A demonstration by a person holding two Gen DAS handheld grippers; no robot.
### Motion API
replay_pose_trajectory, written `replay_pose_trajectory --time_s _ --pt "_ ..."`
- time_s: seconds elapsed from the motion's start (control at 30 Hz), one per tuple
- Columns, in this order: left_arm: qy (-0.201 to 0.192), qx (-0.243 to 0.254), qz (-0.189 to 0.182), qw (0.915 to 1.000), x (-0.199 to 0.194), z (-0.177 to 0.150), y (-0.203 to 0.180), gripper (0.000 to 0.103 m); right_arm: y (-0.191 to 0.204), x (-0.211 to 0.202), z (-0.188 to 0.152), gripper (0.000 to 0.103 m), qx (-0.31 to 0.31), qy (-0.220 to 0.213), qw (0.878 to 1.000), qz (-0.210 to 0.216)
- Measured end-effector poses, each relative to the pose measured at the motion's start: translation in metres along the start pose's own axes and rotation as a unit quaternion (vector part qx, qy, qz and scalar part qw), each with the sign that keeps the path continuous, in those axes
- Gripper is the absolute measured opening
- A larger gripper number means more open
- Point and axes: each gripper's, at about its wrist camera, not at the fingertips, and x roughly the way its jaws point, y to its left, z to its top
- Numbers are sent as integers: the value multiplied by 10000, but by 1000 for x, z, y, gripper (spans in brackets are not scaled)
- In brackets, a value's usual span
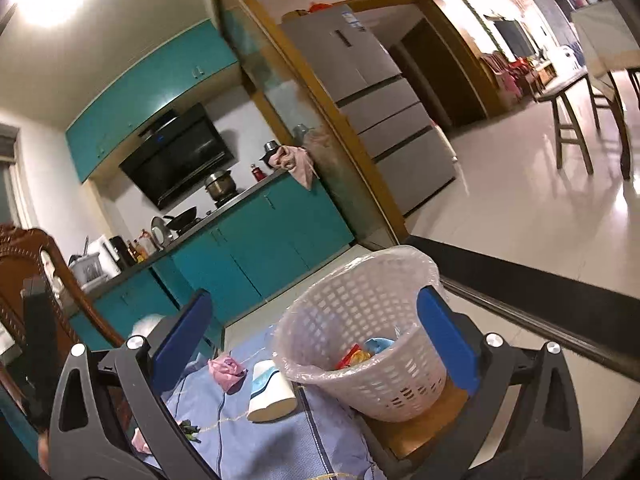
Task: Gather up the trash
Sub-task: 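Carry the white tissue with the left tool and release it into the wastebasket, then move both tools back above the table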
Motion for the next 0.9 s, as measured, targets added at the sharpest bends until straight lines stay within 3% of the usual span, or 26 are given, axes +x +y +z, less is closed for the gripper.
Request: replay_pose_trajectory --time_s 0.07,0.1,0.17,0.27,0.43,0.57,0.67,0.77,0.9 --pt "21 151 -225 9996 34 29 -18 69 1 2 1 100 -97 51 9999 12" --pt "129 111 -253 9995 48 34 -21 93 2 3 1 100 -134 65 9999 23" --pt "455 -19 -3 9990 74 39 -15 94 7 6 -1 100 -234 108 9997 51" --pt "602 -273 322 9973 68 23 8 94 13 13 -3 100 -375 295 9988 133" --pt "304 -307 1032 9937 -15 -34 59 96 35 25 -16 100 -835 734 9931 380" --pt "63 -347 1666 9854 -87 -86 89 99 67 36 -38 100 -1593 1356 9754 692" --pt "5 -497 2036 9778 -118 -118 112 100 90 38 -55 100 -2123 1637 9587 947" --pt "132 -743 2093 9749 -134 -148 125 100 104 34 -66 100 -2437 1769 9472 1101" --pt "465 -886 2118 9722 -130 -161 140 100 108 36 -70 100 -2477 1860 9445 1098"
